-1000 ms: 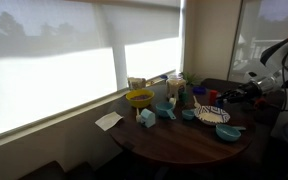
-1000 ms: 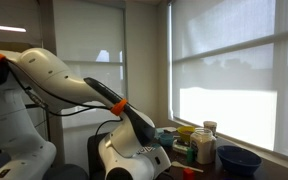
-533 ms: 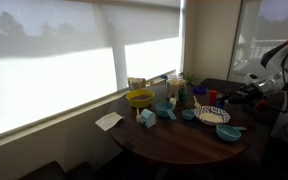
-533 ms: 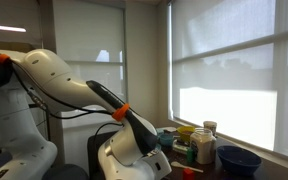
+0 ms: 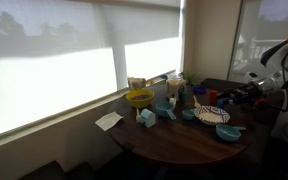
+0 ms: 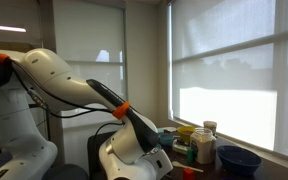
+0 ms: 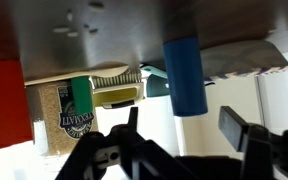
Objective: Pick up the green cylinder and make it stand vertically near the sugar jar, pick up the blue cylinder and make it stand vertically on the table
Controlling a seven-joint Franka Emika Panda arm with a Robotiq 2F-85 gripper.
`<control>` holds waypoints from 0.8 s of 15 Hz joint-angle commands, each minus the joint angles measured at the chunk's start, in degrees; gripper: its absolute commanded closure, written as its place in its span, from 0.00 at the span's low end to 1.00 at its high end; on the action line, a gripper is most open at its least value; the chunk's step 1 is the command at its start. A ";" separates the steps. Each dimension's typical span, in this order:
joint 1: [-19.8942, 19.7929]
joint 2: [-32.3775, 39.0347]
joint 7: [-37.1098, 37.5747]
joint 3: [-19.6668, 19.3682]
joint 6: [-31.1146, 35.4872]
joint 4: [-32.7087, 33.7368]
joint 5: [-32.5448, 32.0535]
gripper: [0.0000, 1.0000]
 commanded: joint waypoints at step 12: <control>-0.42 -7.31 25.32 5.23 4.45 13.44 -26.90 0.00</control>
